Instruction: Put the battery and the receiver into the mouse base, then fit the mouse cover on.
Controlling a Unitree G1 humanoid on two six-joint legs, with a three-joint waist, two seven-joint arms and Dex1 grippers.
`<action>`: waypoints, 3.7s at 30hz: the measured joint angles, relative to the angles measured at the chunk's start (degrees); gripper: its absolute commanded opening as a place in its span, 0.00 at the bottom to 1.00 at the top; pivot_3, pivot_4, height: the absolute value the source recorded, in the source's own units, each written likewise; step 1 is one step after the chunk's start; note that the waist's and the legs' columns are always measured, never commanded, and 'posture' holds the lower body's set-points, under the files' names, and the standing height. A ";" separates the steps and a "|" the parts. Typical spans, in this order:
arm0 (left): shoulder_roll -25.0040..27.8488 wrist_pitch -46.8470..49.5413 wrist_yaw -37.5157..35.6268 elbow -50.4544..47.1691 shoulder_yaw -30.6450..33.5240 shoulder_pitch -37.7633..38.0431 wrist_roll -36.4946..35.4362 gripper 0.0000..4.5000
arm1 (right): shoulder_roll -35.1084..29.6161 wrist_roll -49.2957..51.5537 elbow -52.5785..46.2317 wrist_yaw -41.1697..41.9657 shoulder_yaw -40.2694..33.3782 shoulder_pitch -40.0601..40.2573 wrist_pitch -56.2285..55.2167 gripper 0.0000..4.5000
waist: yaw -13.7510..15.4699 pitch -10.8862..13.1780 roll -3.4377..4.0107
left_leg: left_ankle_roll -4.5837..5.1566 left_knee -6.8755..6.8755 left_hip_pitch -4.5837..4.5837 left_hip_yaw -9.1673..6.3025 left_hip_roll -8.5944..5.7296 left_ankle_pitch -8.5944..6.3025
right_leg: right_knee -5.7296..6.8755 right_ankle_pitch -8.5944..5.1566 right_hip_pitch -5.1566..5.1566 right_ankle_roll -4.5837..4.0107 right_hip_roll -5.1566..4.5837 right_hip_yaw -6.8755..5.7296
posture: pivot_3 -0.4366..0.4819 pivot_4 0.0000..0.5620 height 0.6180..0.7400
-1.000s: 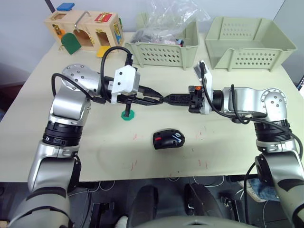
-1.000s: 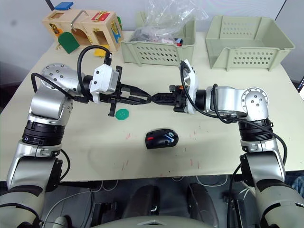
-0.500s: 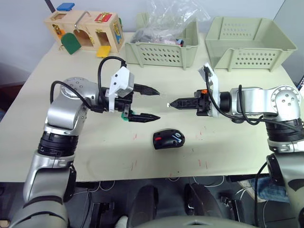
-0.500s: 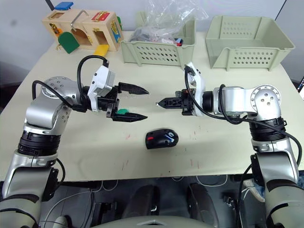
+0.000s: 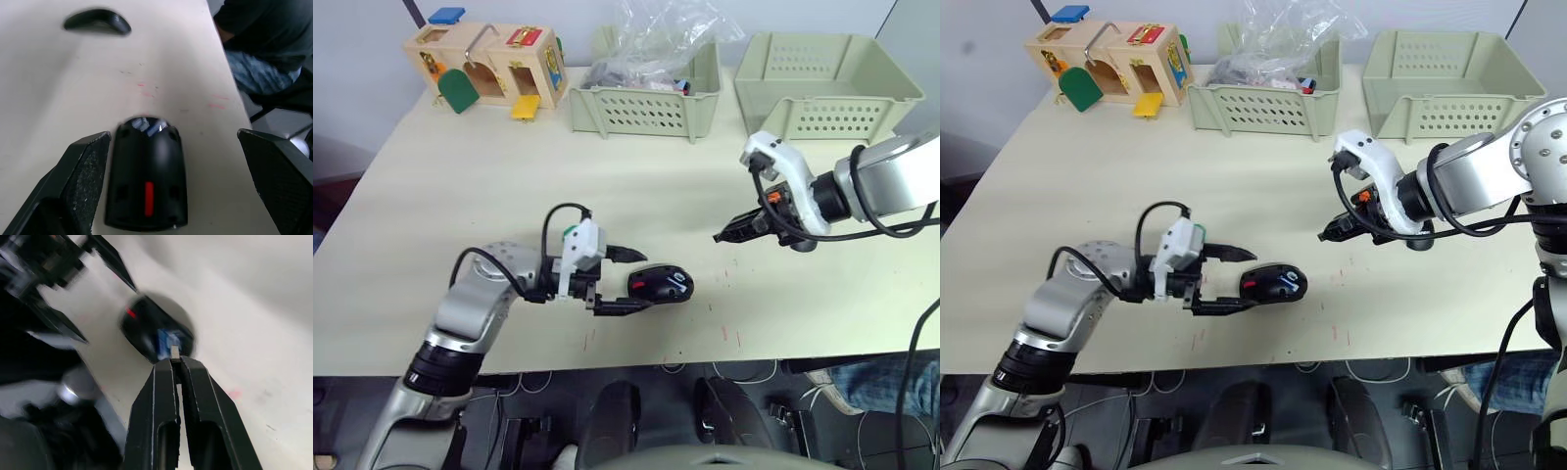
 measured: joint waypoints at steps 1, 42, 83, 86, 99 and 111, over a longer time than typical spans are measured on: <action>-1.35 -2.20 1.03 1.40 -2.00 0.05 2.19 0.98 | 0.13 -3.65 -0.19 3.29 2.06 -2.45 0.01 0.00 | 0.06 0.00 0.00 | 0.00 0.00 -0.01 0.04 0.00 0.00 | 0.01 0.00 -0.03 0.00 0.00 0.02 | 0.48 0.27 1.00; -5.35 -8.03 4.14 7.32 -10.11 -5.90 13.58 0.98 | 12.80 -31.02 3.59 26.92 17.79 -12.28 0.03 0.00 | -0.12 0.01 0.01 | 0.00 -0.01 -0.05 0.15 0.00 0.00 | 0.13 0.02 -0.16 0.02 0.00 0.12 | 0.48 0.27 1.00; -5.12 -8.72 4.31 7.13 -10.00 -5.81 13.97 0.65 | 20.45 -34.71 8.25 23.22 21.94 -5.89 0.06 0.00 | -0.14 0.00 0.01 | 0.00 0.01 -0.03 0.14 -0.02 0.00 | 0.19 0.02 -0.15 0.02 -0.01 0.11 | 0.48 0.27 1.00; -5.10 -8.72 4.31 7.07 -10.00 -5.78 13.99 0.65 | 20.46 -34.99 8.09 23.34 21.98 -5.89 0.07 0.00 | -0.13 0.00 0.01 | 0.00 0.02 -0.03 0.14 -0.02 0.00 | 0.19 0.02 -0.15 0.02 -0.01 0.11 | 0.48 0.27 1.00; -4.97 -9.10 4.67 6.75 -10.00 -5.27 13.99 0.65 | 22.07 -39.53 8.22 25.44 21.97 -4.64 0.07 0.00 | -0.15 0.00 0.01 | 0.00 0.02 -0.03 0.14 -0.02 0.00 | 0.19 0.02 -0.15 0.02 0.00 0.11 | 0.48 0.27 1.00; -4.95 -9.16 4.84 6.71 -9.97 -5.09 13.95 0.65 | 22.83 -44.73 8.22 29.02 21.93 -3.87 0.07 0.00 | -0.14 0.00 0.01 | 0.00 0.01 -0.02 0.14 -0.02 0.00 | 0.18 0.02 -0.15 0.02 0.00 0.11 | 0.48 0.27 1.00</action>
